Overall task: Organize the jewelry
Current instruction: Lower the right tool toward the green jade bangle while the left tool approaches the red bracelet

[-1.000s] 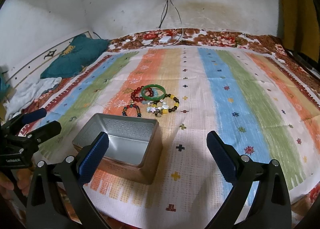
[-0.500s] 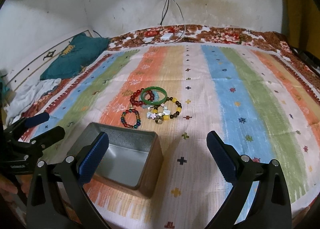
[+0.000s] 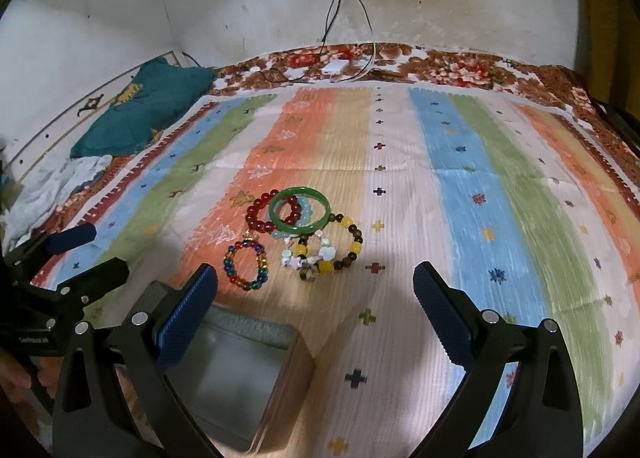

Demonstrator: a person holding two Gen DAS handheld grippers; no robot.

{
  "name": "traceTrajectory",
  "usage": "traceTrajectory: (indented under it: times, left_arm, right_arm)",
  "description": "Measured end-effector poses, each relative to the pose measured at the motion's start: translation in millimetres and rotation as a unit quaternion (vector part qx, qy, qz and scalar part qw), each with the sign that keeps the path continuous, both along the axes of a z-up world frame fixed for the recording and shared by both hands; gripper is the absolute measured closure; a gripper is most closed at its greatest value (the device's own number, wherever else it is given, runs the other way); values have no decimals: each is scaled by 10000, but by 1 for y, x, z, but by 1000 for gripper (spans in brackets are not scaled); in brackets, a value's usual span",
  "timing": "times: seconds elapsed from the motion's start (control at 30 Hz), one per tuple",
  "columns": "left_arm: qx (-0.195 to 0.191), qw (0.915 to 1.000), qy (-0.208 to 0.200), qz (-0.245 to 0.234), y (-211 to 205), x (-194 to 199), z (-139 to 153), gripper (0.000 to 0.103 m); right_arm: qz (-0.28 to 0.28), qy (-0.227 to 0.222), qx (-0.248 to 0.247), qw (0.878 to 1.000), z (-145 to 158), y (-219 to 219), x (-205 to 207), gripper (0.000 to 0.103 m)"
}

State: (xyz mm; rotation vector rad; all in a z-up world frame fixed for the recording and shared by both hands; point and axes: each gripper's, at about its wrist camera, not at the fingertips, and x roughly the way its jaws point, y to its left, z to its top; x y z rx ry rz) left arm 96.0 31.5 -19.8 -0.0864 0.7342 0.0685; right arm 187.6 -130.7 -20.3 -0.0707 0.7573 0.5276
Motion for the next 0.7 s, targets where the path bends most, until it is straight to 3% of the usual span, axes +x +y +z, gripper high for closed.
traceTrajectory:
  times: [0.7]
  left_arm:
    - [119, 9993, 328, -107, 16, 54, -15, 6]
  right_arm:
    - [450, 231, -280, 9983, -17, 31, 62, 4]
